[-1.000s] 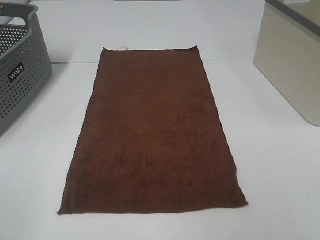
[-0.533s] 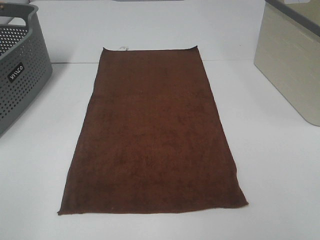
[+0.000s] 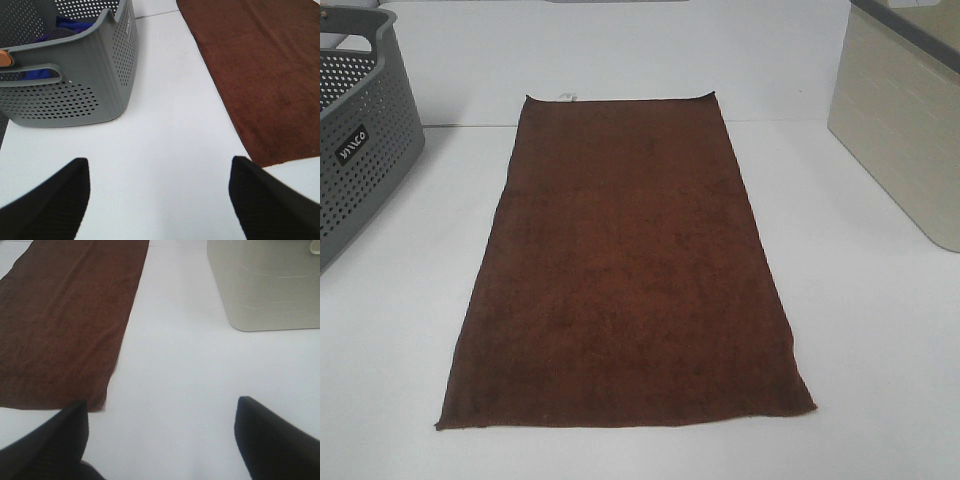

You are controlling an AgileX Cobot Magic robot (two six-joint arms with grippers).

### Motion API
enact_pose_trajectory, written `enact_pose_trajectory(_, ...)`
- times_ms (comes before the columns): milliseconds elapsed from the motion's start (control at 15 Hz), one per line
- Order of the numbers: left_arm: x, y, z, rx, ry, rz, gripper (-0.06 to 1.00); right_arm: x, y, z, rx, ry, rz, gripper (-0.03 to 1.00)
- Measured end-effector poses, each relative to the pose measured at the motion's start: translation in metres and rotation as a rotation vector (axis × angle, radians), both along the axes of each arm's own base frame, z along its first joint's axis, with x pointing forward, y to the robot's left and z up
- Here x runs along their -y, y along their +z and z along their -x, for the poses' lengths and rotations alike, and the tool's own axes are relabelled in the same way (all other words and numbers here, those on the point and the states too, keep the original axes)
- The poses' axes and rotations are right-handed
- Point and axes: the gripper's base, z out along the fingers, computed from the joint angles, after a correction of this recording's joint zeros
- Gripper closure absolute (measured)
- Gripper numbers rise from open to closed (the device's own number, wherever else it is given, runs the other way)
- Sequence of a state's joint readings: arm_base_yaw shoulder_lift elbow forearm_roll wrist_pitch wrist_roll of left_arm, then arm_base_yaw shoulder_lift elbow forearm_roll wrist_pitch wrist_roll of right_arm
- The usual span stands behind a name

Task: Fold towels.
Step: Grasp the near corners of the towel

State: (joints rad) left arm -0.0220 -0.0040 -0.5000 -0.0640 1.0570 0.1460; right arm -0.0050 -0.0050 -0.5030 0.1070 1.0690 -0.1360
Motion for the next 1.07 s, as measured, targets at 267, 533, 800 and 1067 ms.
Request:
enact_pose_trajectory(267, 0.0000, 0.0000, 0.0000, 0.000, 0.000, 0.000, 0.21, 0.0000, 0.0000, 0.0000, 0.000, 0.000, 0.000, 0.21)
enact_pose_trajectory(533, 0.0000, 0.0000, 0.0000, 0.000, 0.000, 0.000, 0.21, 0.0000, 0.0000, 0.0000, 0.000, 0.000, 0.000, 0.21)
enact_pose_trajectory(800, 0.0000, 0.0000, 0.0000, 0.000, 0.000, 0.000, 0.21, 0.0000, 0.0000, 0.0000, 0.000, 0.000, 0.000, 0.21)
enact_pose_trajectory(1067, 0.0000, 0.0000, 0.0000, 0.000, 0.000, 0.000, 0.21, 0.0000, 0.0000, 0.0000, 0.000, 0.000, 0.000, 0.21)
